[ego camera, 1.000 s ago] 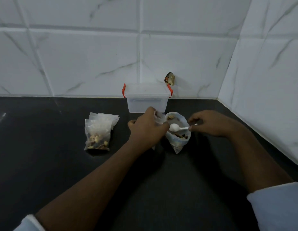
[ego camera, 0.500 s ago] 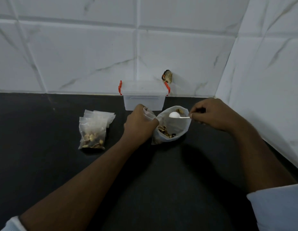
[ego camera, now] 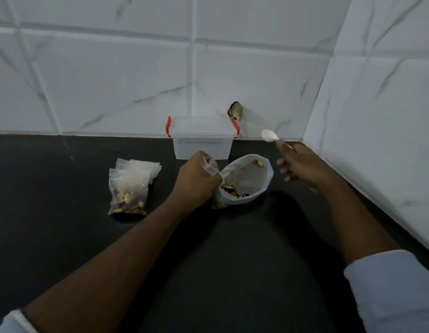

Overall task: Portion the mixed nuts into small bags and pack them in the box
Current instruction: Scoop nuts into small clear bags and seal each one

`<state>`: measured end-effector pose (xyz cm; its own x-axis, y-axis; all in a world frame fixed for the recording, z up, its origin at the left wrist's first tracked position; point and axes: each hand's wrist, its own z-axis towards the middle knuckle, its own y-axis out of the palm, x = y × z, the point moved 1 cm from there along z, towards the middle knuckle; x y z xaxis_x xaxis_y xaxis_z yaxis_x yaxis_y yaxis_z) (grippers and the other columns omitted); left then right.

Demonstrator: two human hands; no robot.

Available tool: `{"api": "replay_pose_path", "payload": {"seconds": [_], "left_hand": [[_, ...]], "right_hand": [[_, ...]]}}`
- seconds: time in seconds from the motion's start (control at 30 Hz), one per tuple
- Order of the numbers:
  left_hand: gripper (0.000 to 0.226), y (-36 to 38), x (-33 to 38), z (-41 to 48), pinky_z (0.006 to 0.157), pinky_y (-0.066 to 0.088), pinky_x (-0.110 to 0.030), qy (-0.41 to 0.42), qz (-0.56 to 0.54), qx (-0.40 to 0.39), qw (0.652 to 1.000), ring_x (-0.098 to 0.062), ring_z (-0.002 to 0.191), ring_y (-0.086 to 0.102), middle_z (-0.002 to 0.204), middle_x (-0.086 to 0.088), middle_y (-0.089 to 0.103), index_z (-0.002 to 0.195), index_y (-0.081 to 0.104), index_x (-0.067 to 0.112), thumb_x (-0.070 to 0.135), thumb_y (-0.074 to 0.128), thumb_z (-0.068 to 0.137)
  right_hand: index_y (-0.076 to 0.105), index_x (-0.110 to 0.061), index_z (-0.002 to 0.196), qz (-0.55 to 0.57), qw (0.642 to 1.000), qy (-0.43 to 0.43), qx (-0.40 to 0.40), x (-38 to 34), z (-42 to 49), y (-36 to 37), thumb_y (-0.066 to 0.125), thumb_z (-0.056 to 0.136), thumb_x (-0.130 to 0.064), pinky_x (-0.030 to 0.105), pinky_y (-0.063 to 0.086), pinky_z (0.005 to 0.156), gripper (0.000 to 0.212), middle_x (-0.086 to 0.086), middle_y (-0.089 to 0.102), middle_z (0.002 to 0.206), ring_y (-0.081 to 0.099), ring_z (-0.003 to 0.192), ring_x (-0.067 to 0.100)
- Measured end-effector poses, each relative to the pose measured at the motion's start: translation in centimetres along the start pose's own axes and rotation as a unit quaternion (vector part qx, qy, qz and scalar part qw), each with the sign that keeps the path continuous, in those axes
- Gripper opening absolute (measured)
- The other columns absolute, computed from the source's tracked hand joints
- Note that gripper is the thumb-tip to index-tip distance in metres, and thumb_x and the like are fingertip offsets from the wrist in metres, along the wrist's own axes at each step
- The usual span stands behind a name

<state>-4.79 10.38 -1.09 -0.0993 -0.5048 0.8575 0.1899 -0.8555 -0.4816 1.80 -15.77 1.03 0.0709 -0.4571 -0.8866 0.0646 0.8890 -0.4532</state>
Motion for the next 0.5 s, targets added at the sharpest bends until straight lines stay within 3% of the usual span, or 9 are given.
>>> {"api": "replay_pose_path", "payload": {"seconds": [0.1, 0.17, 0.33, 0.5], "left_hand": [[0.039, 0.0, -0.1, 0.1, 0.063, 0.047, -0.015, 0.008, -0.005, -0.008, 1.000, -0.005, 0.089, 0.060, 0.111, 0.009, 0.060, 0.123, 0.056, 0.024, 0.017, 0.075, 0.090], [0.036, 0.0, -0.1, 0.2, 0.063, 0.048, -0.016, 0.008, -0.013, -0.013, 1.000, -0.005, 0.090, 0.061, 0.109, 0.011, 0.060, 0.120, 0.056, 0.025, 0.018, 0.075, 0.090], [0.032, 0.1, -0.6, 0.5, 0.066, 0.047, -0.017, 0.004, -0.024, 0.001, 1.000, -0.006, 0.090, 0.063, 0.105, 0.009, 0.062, 0.115, 0.057, 0.025, 0.017, 0.075, 0.090], [0.026, 0.2, -1.0, 0.6, 0.075, 0.054, -0.024, -0.011, -0.032, 0.001, 0.999, -0.009, 0.093, 0.064, 0.105, 0.005, 0.064, 0.107, 0.056, 0.027, 0.017, 0.074, 0.091]], "right_hand": [[0.050, -0.013, 0.093, 0.078, 0.997, 0.008, 0.009, 0.8, 0.5, 0.8, 0.065, 0.100, -0.022, 0.036, 0.058, 0.067, 0.019, 0.012, 0.062, 0.086, 0.064, 0.074, 0.021], [0.044, -0.016, 0.086, 0.114, 0.993, 0.032, 0.032, 1.1, 0.7, 1.2, 0.065, 0.098, -0.006, 0.037, 0.060, 0.068, 0.026, 0.009, 0.055, 0.077, 0.058, 0.069, 0.019], [0.045, -0.016, 0.079, 0.264, 0.963, 0.058, 0.003, 0.5, 0.7, 1.1, 0.070, 0.092, 0.002, 0.034, 0.060, 0.065, 0.034, 0.008, 0.069, 0.069, 0.074, 0.071, 0.021], [0.045, -0.016, 0.075, 0.354, 0.934, 0.045, 0.001, -0.1, 0.5, 1.1, 0.070, 0.089, 0.007, 0.031, 0.061, 0.065, 0.037, 0.005, 0.071, 0.065, 0.074, 0.069, 0.018]]}}
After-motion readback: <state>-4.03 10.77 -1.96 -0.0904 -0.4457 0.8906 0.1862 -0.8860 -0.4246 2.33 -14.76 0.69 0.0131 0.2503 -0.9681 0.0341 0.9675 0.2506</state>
